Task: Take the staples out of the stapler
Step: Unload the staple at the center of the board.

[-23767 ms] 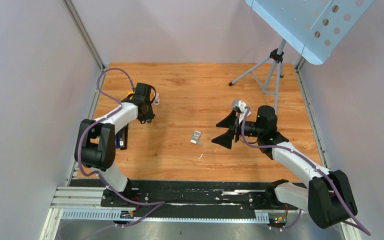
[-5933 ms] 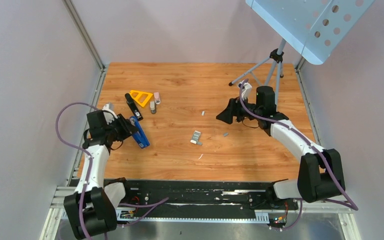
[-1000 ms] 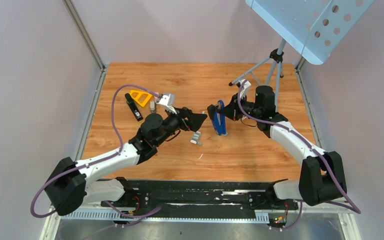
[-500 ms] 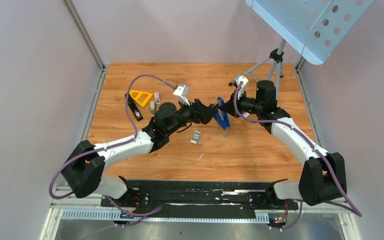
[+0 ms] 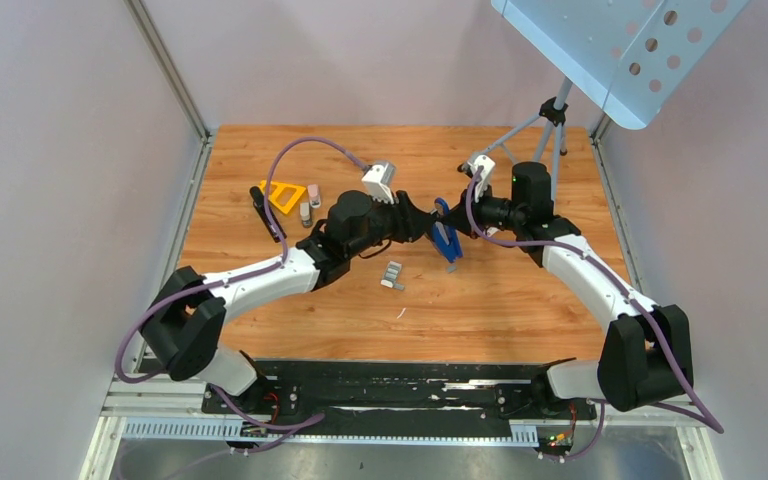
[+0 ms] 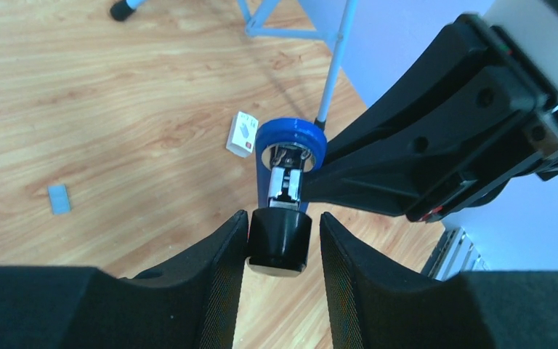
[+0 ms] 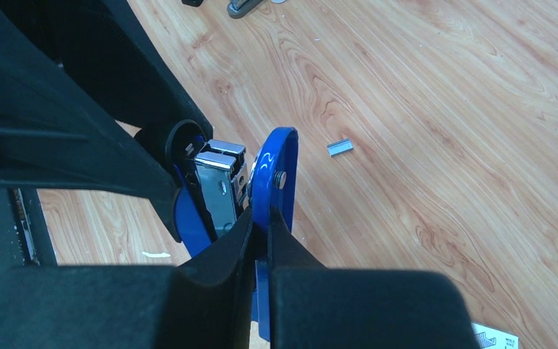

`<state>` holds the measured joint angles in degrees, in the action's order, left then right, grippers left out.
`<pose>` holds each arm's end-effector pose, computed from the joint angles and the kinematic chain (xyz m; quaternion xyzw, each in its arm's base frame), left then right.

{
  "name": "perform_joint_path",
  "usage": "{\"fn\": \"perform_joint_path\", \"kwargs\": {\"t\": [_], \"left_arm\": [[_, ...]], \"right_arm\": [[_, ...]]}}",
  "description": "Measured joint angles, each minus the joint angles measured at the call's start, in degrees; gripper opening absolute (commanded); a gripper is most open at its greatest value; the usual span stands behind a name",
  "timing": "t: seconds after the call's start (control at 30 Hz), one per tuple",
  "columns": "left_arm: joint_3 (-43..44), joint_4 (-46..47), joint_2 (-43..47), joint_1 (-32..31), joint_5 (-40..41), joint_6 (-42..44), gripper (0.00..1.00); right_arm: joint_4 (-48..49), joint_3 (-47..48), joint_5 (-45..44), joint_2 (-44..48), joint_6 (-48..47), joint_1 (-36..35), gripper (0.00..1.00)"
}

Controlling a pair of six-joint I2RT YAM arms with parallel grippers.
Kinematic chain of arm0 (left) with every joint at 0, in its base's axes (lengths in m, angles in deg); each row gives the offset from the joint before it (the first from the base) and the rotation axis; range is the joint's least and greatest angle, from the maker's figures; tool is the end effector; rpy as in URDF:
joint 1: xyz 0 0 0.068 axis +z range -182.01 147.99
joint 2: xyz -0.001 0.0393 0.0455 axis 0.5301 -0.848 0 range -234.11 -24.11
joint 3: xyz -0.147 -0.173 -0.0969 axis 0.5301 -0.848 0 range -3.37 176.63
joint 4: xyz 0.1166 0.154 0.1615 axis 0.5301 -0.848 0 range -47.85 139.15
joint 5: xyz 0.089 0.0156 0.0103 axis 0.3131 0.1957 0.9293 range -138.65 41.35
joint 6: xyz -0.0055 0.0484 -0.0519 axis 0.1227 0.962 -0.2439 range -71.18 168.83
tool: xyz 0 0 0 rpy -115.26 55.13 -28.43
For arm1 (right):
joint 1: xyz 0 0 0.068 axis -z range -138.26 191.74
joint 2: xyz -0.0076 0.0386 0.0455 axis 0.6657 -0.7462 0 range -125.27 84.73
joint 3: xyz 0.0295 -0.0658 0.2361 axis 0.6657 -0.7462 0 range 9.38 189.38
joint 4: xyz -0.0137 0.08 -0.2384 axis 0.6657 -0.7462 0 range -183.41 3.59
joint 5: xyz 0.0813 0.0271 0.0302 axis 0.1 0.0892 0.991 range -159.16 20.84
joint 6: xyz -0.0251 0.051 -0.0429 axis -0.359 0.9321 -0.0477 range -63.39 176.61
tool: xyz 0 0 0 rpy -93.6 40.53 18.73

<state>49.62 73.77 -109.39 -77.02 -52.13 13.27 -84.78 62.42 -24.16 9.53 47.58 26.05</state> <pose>0.2534 -0.2587 0.2574 0.0819 0.7483 -0.4428 0.4871 0.2848 0.1231 0.2693 -0.3755 0.6949 0.3445 0.5073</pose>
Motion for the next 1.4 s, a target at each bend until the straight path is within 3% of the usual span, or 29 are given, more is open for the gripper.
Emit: {"fn": "perform_joint_path", "kwargs": {"t": [0.07, 0.2, 0.3, 0.67, 0.97, 1.4], "left_arm": [[0.04, -0.66, -0.52, -0.02, -0.61, 0.00, 0.40], [0.04, -1.22, -1.70, 0.13, -2.82, 0.02, 0.12], [0.04, -1.18, -1.86, 0.79, -4.00, -0.02, 0.03], [-6.43, 9.49, -2.34, 3.04, -9.22, -2.78, 0.05], [-7.15, 16.13, -7.08, 4.17, -13.84, -5.90, 0.23], [-6.51, 18.62, -13.20, 4.48, -19.12, -8.39, 0.10]], "right_arm": [[0.02, 0.04, 0.00, -0.04, 0.00, 0.00, 0.00], [-0.02, 0.07, -0.04, -0.13, -0.07, 0.00, 0.00], [-0.26, 0.24, -0.04, -0.31, -0.26, 0.07, 0.00], [-1.22, 2.89, -3.85, -1.31, -2.99, 1.16, 0.00], [-1.20, 3.82, -8.50, -1.90, -4.37, 2.16, 0.00], [-0.24, 4.68, -15.45, -2.80, -7.32, 2.45, 0.00]]}}
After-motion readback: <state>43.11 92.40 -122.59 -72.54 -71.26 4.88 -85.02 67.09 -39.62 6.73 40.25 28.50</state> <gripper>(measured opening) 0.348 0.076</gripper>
